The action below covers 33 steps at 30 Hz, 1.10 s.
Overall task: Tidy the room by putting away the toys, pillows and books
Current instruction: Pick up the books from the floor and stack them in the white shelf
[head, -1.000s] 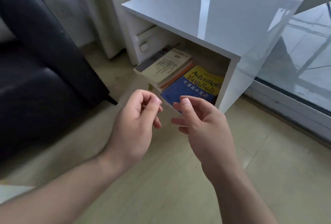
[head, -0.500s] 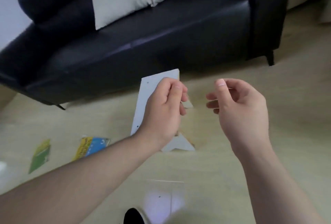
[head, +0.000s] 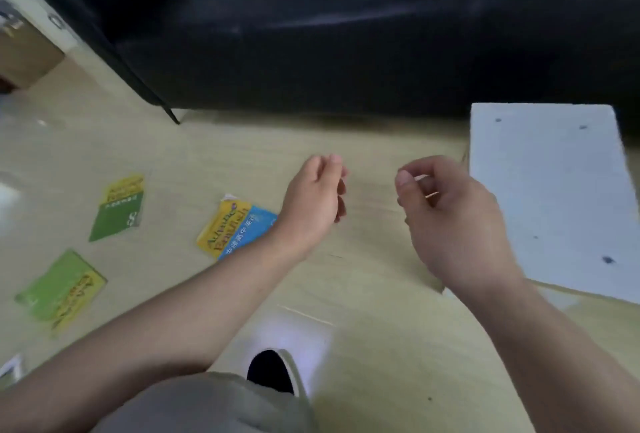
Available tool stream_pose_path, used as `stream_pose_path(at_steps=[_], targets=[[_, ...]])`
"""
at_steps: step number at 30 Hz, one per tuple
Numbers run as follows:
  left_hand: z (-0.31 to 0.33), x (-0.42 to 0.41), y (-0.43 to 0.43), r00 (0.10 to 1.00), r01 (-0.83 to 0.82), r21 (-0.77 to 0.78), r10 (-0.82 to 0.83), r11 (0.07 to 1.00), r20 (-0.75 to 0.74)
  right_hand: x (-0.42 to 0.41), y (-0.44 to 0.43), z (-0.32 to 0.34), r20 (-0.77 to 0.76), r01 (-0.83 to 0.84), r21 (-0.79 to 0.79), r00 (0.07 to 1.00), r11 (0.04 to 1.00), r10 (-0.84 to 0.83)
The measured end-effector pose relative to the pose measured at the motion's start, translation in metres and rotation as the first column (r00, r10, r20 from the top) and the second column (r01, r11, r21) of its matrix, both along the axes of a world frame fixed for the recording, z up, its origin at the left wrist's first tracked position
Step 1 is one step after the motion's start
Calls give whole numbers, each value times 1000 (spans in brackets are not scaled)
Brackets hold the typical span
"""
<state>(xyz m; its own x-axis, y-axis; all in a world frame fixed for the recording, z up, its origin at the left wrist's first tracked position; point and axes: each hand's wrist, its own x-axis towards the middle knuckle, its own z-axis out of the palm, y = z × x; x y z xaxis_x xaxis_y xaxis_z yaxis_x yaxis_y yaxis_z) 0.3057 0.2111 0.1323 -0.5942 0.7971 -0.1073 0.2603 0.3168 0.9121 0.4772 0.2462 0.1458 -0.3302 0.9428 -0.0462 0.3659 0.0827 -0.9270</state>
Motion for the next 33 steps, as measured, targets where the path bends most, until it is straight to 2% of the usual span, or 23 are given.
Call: stream_pose_path(at_steps=[2, 5, 10, 13, 15, 20, 24, 27, 30, 33], targets=[[-39, -64, -29, 983, -170, -82, 175, 982, 61, -74, -4, -13, 95, -123, 2, 988, 992, 122], [-84, -149, -51, 934, -317, -141, 335, 938, 127, -173, 2, -38, 164, -198, -23, 966, 980, 199], [-133, -233, -56, 835, -461, -182, 494, 869, 242, -300, 13, -86, 303, -228, -110, 919, 967, 251], [-143, -261, -64, 783, -492, -213, 536, 844, 315, -348, 12, -107, 372, -217, -173, 889, 961, 268], [-145, -277, -69, 777, -505, -218, 550, 835, 306, -366, 11, -117, 421, -216, -215, 860, 953, 290], [-157, -306, -84, 717, -570, -313, 646, 760, 263, -393, 17, -150, 567, -294, -348, 690, 890, 450], [-198, -325, -93, 689, -553, -436, 684, 710, 239, -420, 17, -192, 705, -341, -380, 495, 860, 508], [-227, -332, -104, 740, -462, -537, 641, 706, 205, -440, 4, -230, 770, -384, -390, 362, 837, 526], [-241, -336, -114, 773, -406, -602, 609, 687, 174, -451, -8, -254, 847, -394, -358, 244, 847, 471], [-247, -341, -119, 811, -375, -632, 570, 678, 130, -454, -18, -267, 896, -405, -306, 183, 862, 404]])
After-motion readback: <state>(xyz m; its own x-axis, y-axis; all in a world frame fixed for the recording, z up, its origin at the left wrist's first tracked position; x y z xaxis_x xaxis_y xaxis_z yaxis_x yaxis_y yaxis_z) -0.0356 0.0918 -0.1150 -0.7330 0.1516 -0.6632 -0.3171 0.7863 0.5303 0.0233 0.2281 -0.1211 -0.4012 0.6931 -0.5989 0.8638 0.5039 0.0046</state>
